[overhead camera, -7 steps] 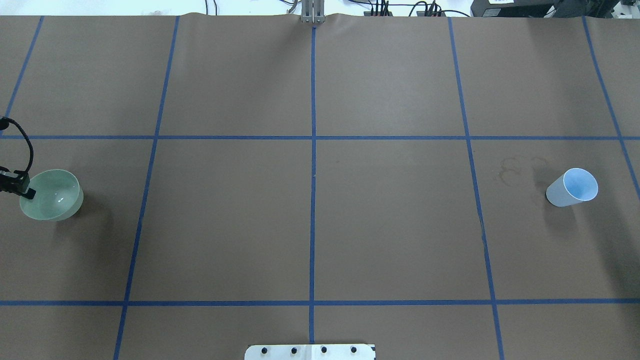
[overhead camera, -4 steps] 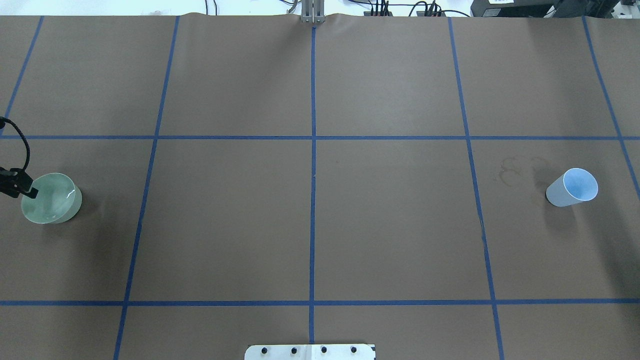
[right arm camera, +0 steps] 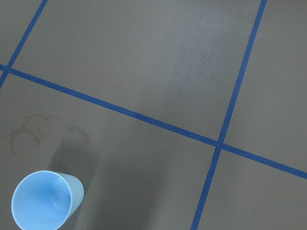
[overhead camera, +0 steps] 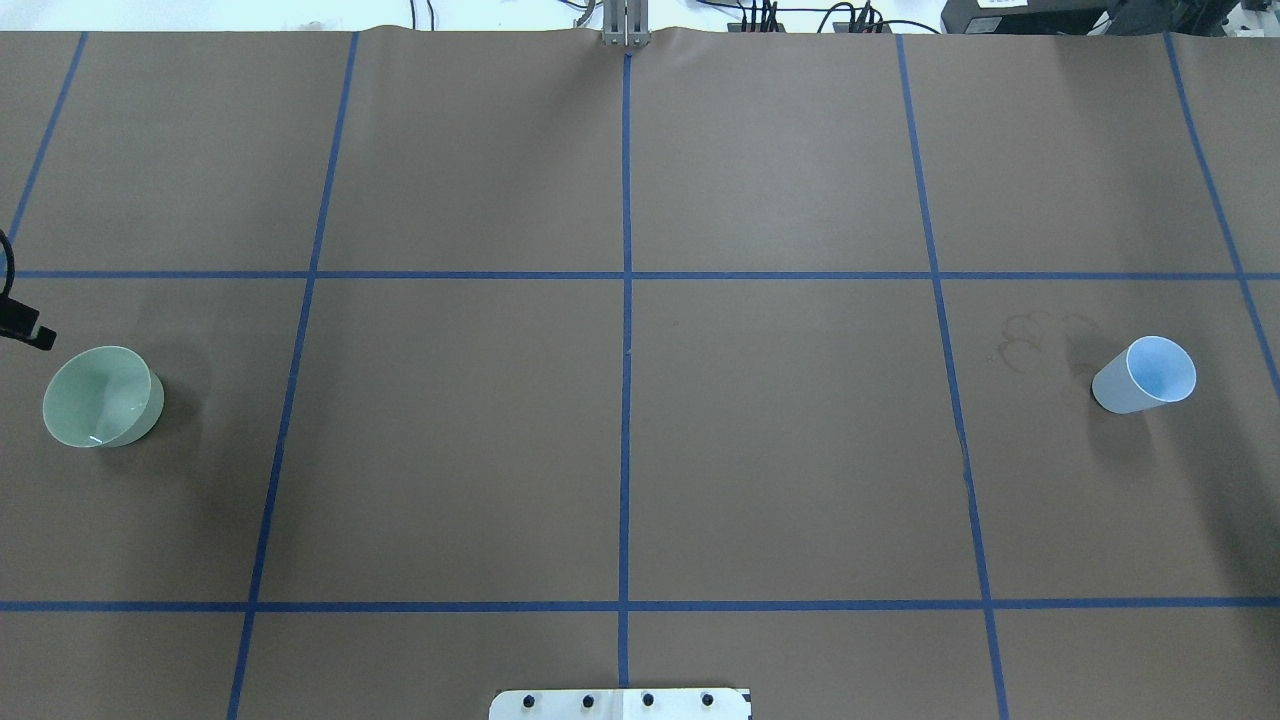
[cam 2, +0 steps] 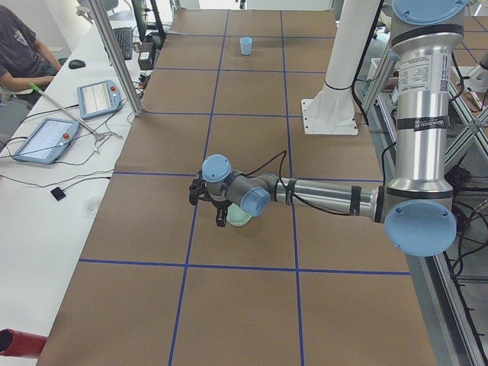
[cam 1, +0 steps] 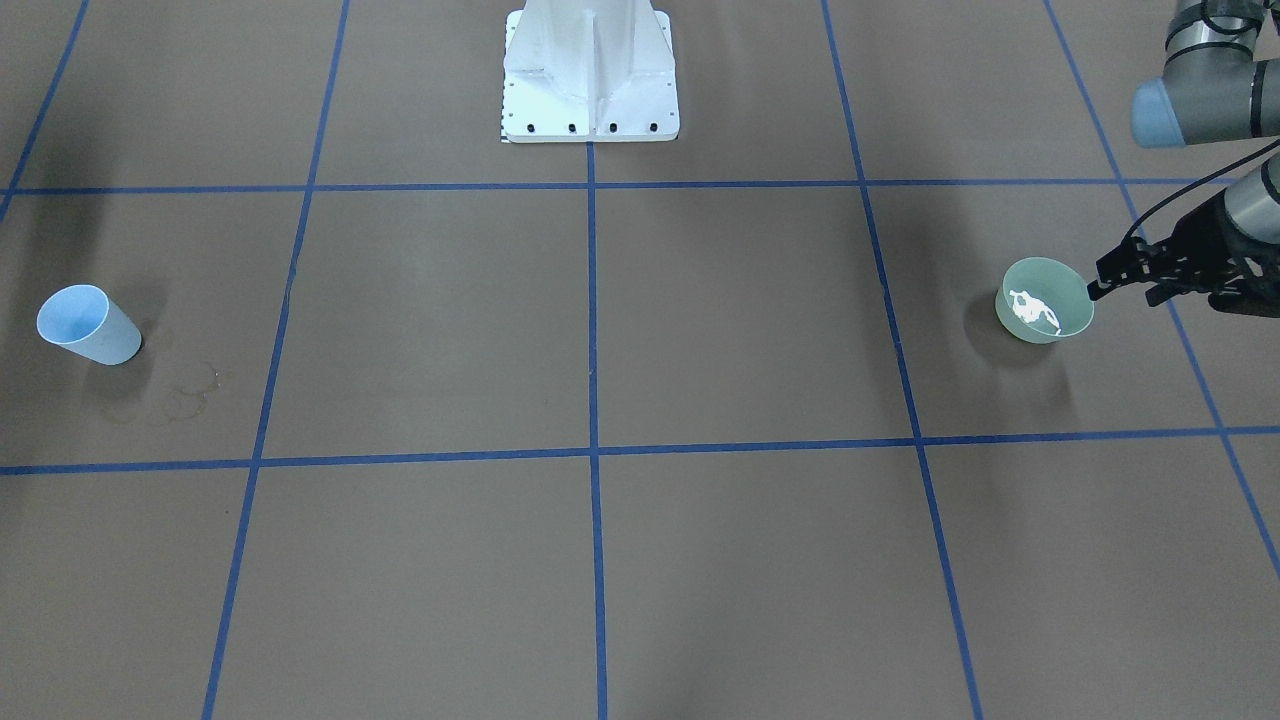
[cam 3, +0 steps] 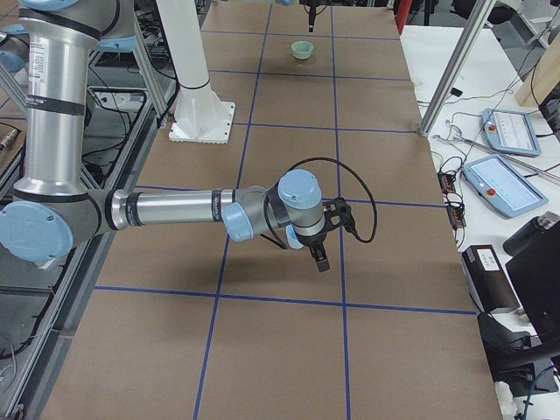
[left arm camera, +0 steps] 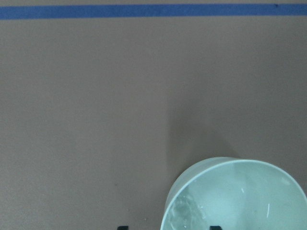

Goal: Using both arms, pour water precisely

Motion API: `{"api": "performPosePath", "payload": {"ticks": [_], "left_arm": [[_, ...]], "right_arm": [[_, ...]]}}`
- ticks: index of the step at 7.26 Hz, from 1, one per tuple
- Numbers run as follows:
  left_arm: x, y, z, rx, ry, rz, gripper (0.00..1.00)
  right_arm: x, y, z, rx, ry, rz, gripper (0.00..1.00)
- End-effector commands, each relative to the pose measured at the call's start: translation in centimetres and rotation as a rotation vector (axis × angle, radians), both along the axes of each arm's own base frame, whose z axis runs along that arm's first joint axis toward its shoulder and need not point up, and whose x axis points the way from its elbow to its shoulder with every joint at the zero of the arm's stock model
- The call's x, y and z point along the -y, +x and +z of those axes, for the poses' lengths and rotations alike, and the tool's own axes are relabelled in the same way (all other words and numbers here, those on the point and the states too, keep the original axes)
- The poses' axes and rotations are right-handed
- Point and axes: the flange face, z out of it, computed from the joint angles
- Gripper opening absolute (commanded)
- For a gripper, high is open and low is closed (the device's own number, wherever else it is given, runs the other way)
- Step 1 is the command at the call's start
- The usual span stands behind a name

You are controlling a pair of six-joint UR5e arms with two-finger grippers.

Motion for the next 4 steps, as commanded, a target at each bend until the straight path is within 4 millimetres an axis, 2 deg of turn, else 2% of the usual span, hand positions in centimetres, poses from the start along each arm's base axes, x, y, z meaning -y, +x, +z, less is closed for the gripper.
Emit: {"api": "performPosePath", "payload": {"ticks": [1, 2, 3, 4], "left_arm": [[0.7, -4.8, -2.2, 0.008, 0.129, -0.023, 0.99], [1.0, -7.3, -1.1, 0.051, 0.159, 0.010, 0.99], [0.9, -10.9, 0.3, 0.091, 0.129, 0.017, 0.99], [0.9, -11.6, 1.0, 0.103, 0.094, 0.030, 0.99]], "right_arm": [[1.5, 0.0, -0.7, -0.003, -0.075, -0.001, 1.00], [1.4, -0.6, -0.4, -0.006, -0.102, -0.014, 1.00], [1.3, -1.3, 0.1, -0.011, -0.132, -0.030, 1.00], [1.2, -1.7, 0.6, -0.020, -0.165, -0.037, 1.00]]}}
